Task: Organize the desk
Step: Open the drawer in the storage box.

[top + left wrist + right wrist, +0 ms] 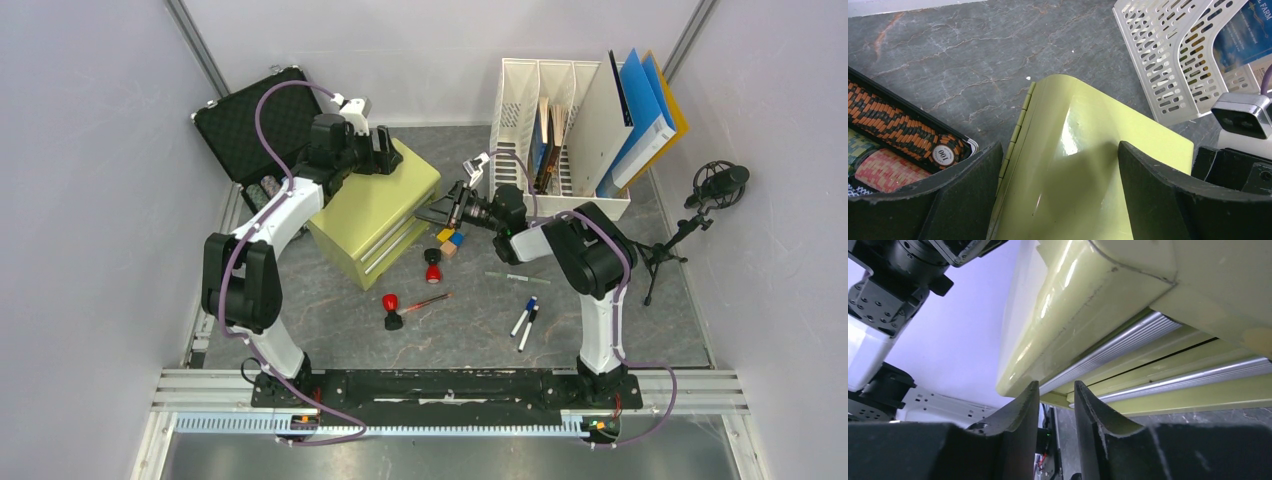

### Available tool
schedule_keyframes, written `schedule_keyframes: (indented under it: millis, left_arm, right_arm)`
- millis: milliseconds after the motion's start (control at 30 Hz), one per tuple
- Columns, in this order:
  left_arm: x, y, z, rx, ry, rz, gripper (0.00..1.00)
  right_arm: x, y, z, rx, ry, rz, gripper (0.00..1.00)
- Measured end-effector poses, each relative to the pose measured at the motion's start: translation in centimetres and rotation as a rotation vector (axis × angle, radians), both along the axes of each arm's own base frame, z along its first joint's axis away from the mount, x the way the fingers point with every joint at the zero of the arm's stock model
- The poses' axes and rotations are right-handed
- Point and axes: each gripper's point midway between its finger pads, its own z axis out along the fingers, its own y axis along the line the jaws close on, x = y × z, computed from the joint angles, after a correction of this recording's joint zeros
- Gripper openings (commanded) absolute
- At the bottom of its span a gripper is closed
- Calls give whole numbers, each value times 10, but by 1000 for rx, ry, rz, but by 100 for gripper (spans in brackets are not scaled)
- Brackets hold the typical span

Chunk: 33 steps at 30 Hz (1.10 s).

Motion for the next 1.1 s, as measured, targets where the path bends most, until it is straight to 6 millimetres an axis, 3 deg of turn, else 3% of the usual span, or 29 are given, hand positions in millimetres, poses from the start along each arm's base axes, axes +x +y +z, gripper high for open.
schedule_keyframes:
  millis: [667, 1100]
  left_arm:
    - [0, 0, -1, 2, 10, -1, 76]
    - [0, 0, -1, 2, 11, -1, 75]
  right_arm:
    - [12, 10, -23, -53, 13, 6, 35]
    - [11, 16, -19, 10, 69, 29, 34]
